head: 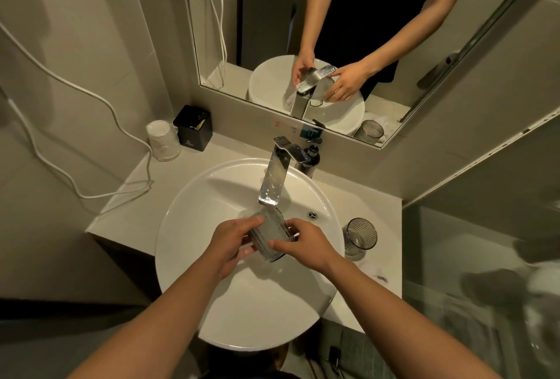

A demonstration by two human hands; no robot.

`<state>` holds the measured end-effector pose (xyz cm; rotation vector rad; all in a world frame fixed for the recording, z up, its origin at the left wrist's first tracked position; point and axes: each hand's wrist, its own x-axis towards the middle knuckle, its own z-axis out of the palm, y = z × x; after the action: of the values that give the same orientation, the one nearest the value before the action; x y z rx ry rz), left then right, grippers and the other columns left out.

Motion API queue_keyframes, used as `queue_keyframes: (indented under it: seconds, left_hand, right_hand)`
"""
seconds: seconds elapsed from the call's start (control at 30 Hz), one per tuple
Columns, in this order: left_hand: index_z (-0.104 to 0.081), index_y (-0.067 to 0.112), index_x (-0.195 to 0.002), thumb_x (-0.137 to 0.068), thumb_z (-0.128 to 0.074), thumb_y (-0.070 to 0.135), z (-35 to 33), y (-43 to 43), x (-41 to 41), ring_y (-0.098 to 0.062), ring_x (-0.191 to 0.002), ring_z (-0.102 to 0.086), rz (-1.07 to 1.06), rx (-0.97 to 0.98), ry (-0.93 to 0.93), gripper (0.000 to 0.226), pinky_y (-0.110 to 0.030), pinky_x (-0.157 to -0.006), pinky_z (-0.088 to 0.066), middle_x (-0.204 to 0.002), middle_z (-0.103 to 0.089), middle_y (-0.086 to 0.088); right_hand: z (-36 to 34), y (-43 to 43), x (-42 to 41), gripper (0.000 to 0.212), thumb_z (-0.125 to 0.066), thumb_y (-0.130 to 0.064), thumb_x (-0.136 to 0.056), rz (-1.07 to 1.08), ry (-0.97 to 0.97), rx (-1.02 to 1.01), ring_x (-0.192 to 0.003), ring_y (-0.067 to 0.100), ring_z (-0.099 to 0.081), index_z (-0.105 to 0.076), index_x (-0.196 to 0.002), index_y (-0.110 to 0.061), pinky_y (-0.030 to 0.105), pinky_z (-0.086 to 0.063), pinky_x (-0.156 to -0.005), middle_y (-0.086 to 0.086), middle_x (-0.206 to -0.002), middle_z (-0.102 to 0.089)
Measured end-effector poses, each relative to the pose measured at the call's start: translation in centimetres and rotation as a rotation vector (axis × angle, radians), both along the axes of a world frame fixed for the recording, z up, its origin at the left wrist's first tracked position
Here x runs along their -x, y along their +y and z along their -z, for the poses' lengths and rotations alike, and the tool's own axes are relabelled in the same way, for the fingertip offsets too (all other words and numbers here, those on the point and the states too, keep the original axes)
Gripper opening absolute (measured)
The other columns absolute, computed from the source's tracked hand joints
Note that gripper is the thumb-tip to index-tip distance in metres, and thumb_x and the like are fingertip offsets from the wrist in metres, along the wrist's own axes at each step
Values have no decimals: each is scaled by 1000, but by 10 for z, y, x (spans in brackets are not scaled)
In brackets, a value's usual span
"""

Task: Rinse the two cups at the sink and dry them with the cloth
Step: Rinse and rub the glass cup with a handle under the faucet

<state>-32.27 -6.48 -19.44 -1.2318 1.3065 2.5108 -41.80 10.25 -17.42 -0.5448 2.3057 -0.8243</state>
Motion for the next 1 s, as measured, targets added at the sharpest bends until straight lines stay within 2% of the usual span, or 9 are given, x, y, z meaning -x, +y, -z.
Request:
queue_keyframes:
  seconds: [0.1,0.23,0.4,0.57,0.77,0.83,0.9,1.0]
  left_hand:
    - [-76,2,-103,-86,-82,20,1,2,-1,-25,-88,-76,-34,-16,-27,25,-45,-84,-62,-95,-80,-14]
    - [-74,-3,-108,-83,-85,24,0,2,0,-31,-93,-76,-53,-44,-71,39,-51,-91,-62,-98,-80,-18]
    - [-72,-2,-111,-84,-84,26,-2,4,1,-33,-92,-77,-89,-107,-96,41,-46,-78,-64,-100,-80,-19]
    - [-72,2,-116,-81,-86,29,-3,4,3,-31,-86,-79,-108,-173,-105,46,-47,-76,-64,-99,-80,-19]
    - [-68,2,-110,-87,-81,24,-8,9,8,-27,-63,-78,-136,-292,-124,34,-40,-54,-63,-76,-78,-16]
    - [-67,3,-107,-89,-78,26,-9,10,9,-25,-59,-76,-140,-319,-140,32,-38,-51,-62,-71,-77,-14]
    - [-67,5,-105,-89,-79,26,-9,9,9,-24,-55,-74,-155,-325,-147,29,-36,-50,-62,-66,-76,-13]
    - [-68,7,-104,-82,-85,22,-5,5,7,-24,-57,-74,-185,-295,-164,31,-39,-54,-62,-67,-74,-11]
  right_hand:
    - [-5,-2,0,49,-78,-50,-81,-19,0,2,-91,14,-68,-67,-118,-20,40,-57,-85,-3,-103,-73]
    - [-13,-4,1,45,-74,-50,-88,-57,31,-7,-93,18,-68,-67,-117,-17,41,-55,-86,0,-104,-73]
    - [-21,-5,4,44,-71,-50,-90,-75,56,-24,-97,19,-67,-67,-117,-15,41,-54,-89,1,-107,-73]
    - [-30,-6,8,45,-69,-51,-91,-91,83,-69,-97,19,-68,-68,-117,-14,41,-55,-89,2,-108,-74]
    - [-50,-11,12,45,-65,-57,-91,-137,148,-190,-95,19,-67,-69,-113,-18,39,-56,-86,1,-105,-73]
    - [-62,-13,15,46,-61,-57,-92,-179,244,-272,-99,22,-68,-69,-118,-20,38,-56,-84,2,-110,-74]
    - [-80,-16,18,44,-58,-53,-94,-196,425,-311,-101,24,-68,-68,-122,-20,37,-57,-82,2,-112,-74]
    - [-110,-28,24,33,-57,-42,-95,-173,801,-169,-95,28,-67,-69,-112,-17,40,-55,-79,5,-104,-72]
